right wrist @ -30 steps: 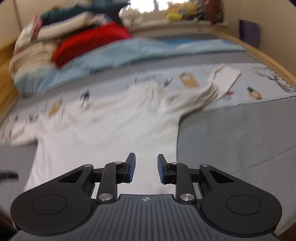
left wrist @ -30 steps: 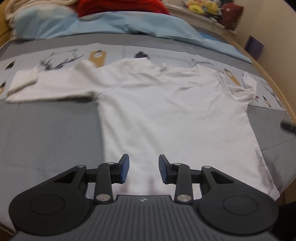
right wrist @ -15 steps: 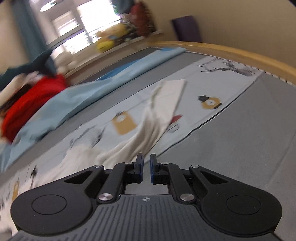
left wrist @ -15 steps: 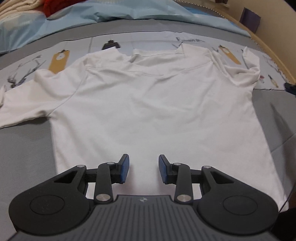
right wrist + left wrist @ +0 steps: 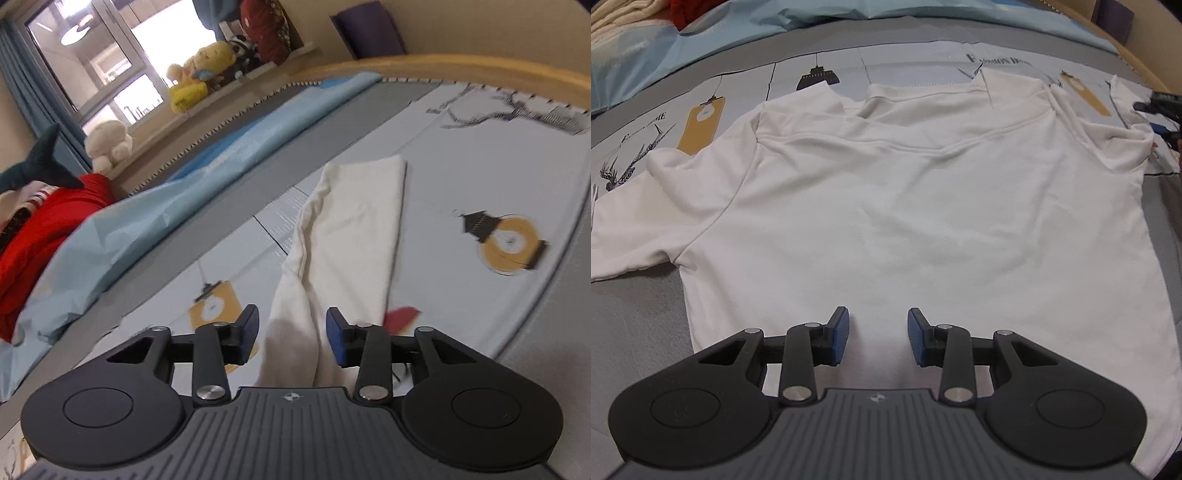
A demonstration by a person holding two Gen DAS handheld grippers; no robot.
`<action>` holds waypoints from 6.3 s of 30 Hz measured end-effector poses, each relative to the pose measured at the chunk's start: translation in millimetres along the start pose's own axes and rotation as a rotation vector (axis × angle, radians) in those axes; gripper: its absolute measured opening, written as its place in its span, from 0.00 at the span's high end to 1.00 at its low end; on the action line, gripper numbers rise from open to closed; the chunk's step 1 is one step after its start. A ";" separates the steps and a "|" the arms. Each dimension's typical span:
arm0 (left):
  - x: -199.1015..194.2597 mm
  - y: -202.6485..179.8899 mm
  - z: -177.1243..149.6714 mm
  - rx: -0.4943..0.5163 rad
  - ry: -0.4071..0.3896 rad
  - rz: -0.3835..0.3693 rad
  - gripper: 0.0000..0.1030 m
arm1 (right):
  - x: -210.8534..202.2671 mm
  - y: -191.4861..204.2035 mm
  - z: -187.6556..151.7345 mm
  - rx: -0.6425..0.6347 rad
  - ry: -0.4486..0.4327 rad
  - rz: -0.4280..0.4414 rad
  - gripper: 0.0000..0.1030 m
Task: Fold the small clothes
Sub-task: 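Grasp the sleeve cuff nearest the right gripper with the right gripper, then carry the sleeve across the shirt body with the right gripper and release, then grasp the other sleeve cuff with the left gripper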
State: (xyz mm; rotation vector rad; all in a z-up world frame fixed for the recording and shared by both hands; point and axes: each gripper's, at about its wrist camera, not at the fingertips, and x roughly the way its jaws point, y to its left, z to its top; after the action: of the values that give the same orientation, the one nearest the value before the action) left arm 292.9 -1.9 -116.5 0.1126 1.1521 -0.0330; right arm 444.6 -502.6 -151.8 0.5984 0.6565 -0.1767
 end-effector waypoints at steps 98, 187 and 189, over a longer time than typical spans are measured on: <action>10.1 -21.7 8.8 0.003 0.035 0.023 0.55 | -107.4 -209.1 24.7 0.569 -0.467 -0.555 0.96; -106.3 316.4 34.3 -0.619 -0.576 0.168 0.87 | -119.5 257.9 -194.1 -0.407 0.530 0.173 0.85; -133.6 292.6 30.8 -0.659 -0.582 0.067 0.87 | -123.4 255.1 -189.7 -0.376 0.526 0.188 0.85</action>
State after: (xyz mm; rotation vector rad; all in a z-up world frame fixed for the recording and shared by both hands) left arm 291.2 281.4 39.0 -0.4216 0.5327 0.3517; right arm 334.9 -188.6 -76.3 0.3361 1.1052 0.2875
